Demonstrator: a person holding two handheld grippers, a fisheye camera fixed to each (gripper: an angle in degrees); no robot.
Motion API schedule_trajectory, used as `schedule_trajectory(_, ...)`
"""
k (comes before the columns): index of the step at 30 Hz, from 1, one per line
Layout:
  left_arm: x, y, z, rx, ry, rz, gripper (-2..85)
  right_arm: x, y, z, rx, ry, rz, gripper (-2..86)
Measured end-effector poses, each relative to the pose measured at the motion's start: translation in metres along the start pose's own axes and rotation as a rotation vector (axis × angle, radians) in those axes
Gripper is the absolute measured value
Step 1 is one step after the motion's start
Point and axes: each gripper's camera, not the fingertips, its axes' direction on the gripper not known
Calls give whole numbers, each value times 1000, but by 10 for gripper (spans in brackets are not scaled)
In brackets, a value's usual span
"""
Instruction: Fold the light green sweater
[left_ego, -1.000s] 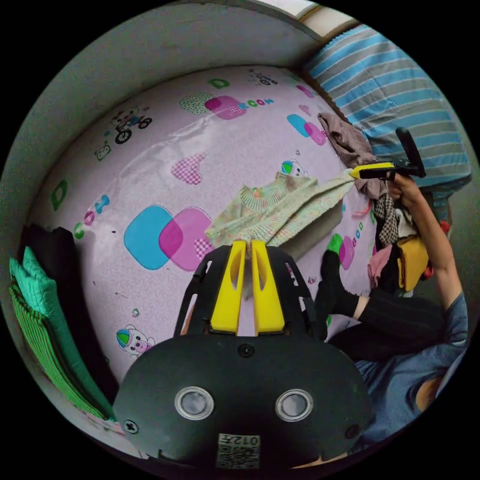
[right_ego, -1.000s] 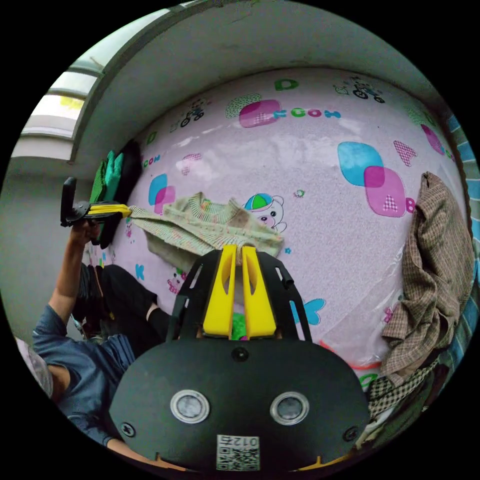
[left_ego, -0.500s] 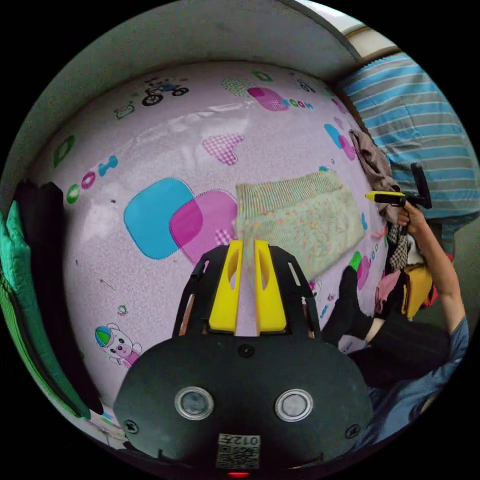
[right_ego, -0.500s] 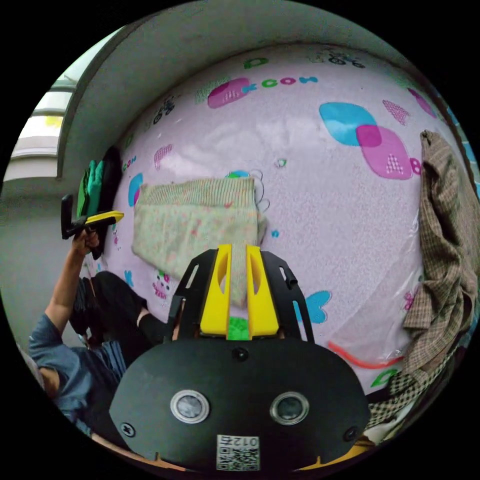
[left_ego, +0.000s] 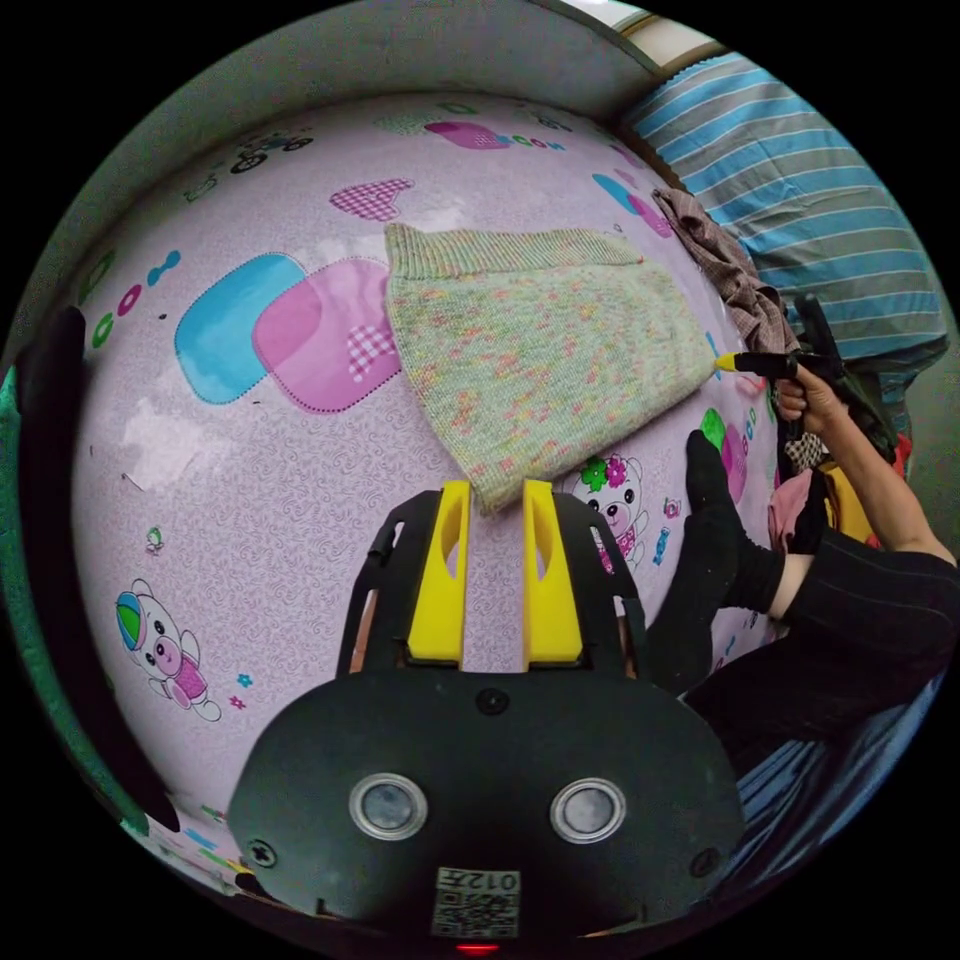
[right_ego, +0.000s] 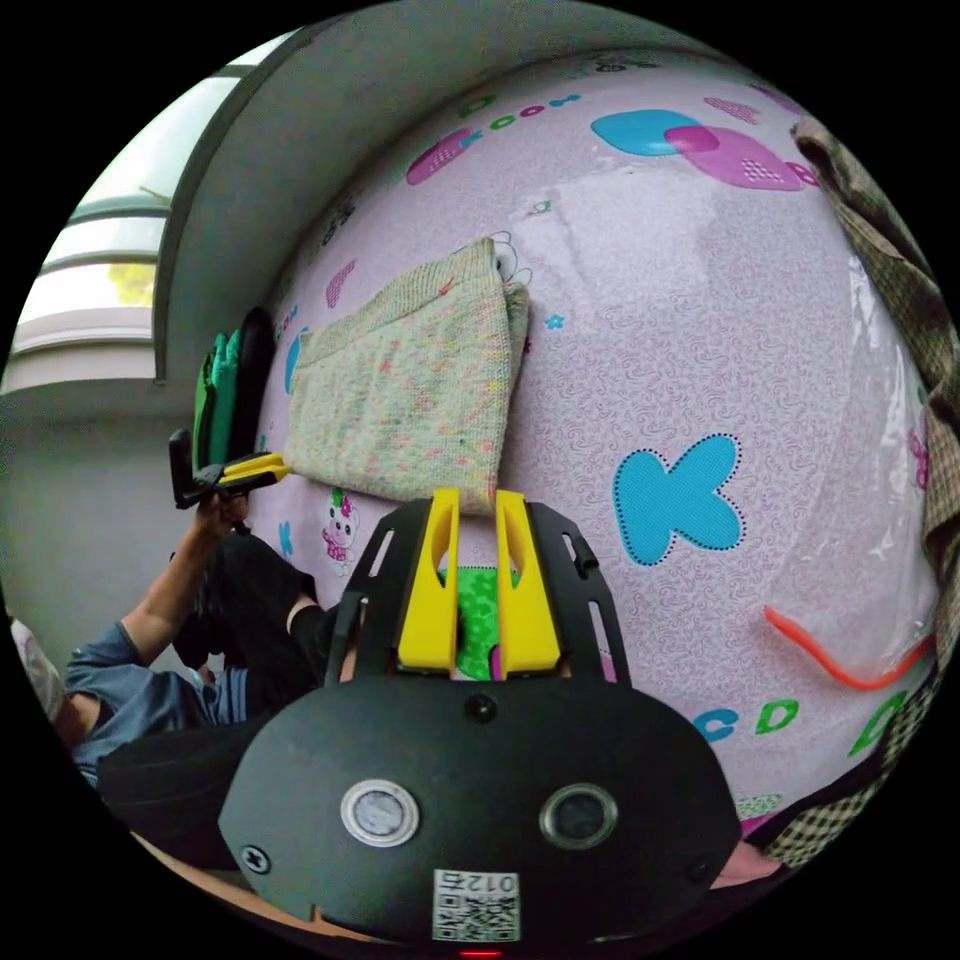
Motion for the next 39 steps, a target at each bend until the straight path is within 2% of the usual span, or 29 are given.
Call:
schedule_trajectory(6,3,-7,4,16,7,-10,41,-21,-10,4,-35,55,-48,36)
schedule_trajectory(12,10,-20,4,-58,-7,-2,14,-54,-23,4,-91,152,-75,-6)
schedule_trajectory(21,29,-27,7,-197,36,62,5,-98,-32,17,-343,241,-95,1)
schedule_trajectory(24,22,-21,1,-134,54,-9,6,-105,-30,10,-296,247,-41,29)
schedule_trajectory(28,21,-16,-25,-5,-82,-57,7,-135,-26,-21,-67,437,-58,12)
schedule_trajectory(31,38,-39,-32,69,-113,-23,7,-159,-39,-24,40,387,-100,3)
schedule_trajectory(33,50,-58,-25,76,-116,4,6,-172,-52,-13,37,343,-127,-1)
schedule_trajectory(39,82,-109,9,41,-261,23,2,-221,-85,30,-3,495,-275,-9)
